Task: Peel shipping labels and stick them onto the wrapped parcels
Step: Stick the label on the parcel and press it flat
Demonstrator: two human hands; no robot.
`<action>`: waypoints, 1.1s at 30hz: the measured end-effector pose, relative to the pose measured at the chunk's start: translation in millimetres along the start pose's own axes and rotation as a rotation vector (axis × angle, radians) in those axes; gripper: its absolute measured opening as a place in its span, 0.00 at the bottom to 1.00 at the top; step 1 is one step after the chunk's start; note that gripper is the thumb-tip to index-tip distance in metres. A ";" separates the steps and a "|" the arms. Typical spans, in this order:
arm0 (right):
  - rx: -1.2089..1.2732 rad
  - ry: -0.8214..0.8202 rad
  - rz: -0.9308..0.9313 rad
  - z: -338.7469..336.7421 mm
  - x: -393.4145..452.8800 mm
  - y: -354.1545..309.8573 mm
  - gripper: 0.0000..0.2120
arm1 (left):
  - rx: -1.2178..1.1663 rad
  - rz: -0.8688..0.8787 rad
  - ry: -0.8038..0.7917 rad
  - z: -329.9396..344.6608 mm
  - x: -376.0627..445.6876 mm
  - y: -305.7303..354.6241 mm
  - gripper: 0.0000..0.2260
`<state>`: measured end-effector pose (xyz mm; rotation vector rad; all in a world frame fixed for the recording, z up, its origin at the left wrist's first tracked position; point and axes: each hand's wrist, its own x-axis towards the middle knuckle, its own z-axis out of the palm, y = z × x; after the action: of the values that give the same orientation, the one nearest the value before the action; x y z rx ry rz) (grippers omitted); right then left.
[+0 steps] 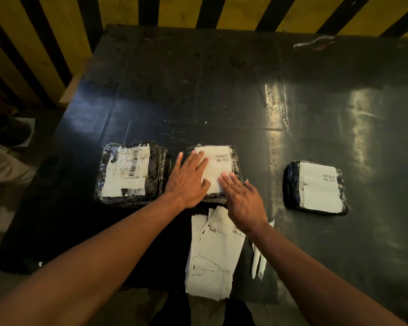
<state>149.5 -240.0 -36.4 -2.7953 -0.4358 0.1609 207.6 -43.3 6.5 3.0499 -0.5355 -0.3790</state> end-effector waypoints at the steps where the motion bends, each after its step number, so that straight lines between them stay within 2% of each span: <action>1: 0.000 -0.004 -0.001 0.6 0.2 -0.1 0.28 | 0.014 0.035 0.003 -1.4 6.5 0.8 0.30; 5: -0.004 0.002 0.007 0.7 -0.9 -1.1 0.31 | -0.029 0.081 -0.046 -5.2 34.4 9.8 0.30; 10: -0.021 -0.005 0.006 2.9 -0.1 3.3 0.28 | -0.136 -0.210 -0.113 -0.2 42.2 -18.1 0.32; 13: -0.012 -0.016 -0.002 1.1 0.4 2.9 0.27 | -0.213 -0.269 -0.147 -2.0 27.8 -24.2 0.32; 16: 0.171 0.086 0.008 -5.3 2.8 2.9 0.23 | -0.350 -0.291 -0.178 -1.5 7.4 -15.1 0.32; 18: 0.303 0.200 0.083 -11.2 6.6 5.6 0.21 | -0.520 -0.305 -0.207 5.6 -4.9 -9.3 0.33; 19: 0.334 0.206 0.149 -15.7 10.8 7.5 0.22 | -0.608 -0.313 -0.210 8.9 -9.0 -7.7 0.34; 20: 0.355 0.160 0.221 -21.4 16.0 9.4 0.25 | -0.675 -0.322 -0.208 11.0 -11.2 -6.8 0.35; 22: 0.415 -0.062 0.330 -31.3 28.9 11.7 0.32 | -0.733 -0.330 -0.202 11.6 -11.8 -6.1 0.37; 24: 0.452 -0.271 0.335 -36.5 41.6 12.5 0.35 | -0.755 -0.333 -0.200 12.1 -9.5 -6.2 0.39; 25: 0.446 -0.319 0.317 -37.9 46.3 11.5 0.34 | -0.764 -0.338 -0.200 13.0 -7.6 -6.9 0.40; 29: 0.409 -0.316 0.340 -42.4 59.3 6.4 0.34 | -0.783 -0.358 -0.178 6.6 -3.0 -6.2 0.41; 33: 0.422 -0.309 0.339 -57.2 64.5 2.9 0.31 | -0.795 -0.378 -0.153 -9.1 4.6 -13.3 0.36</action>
<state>220.3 -238.5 12.8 -2.4044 0.0159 0.6808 218.5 -32.6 13.4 2.3304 0.1803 -0.6466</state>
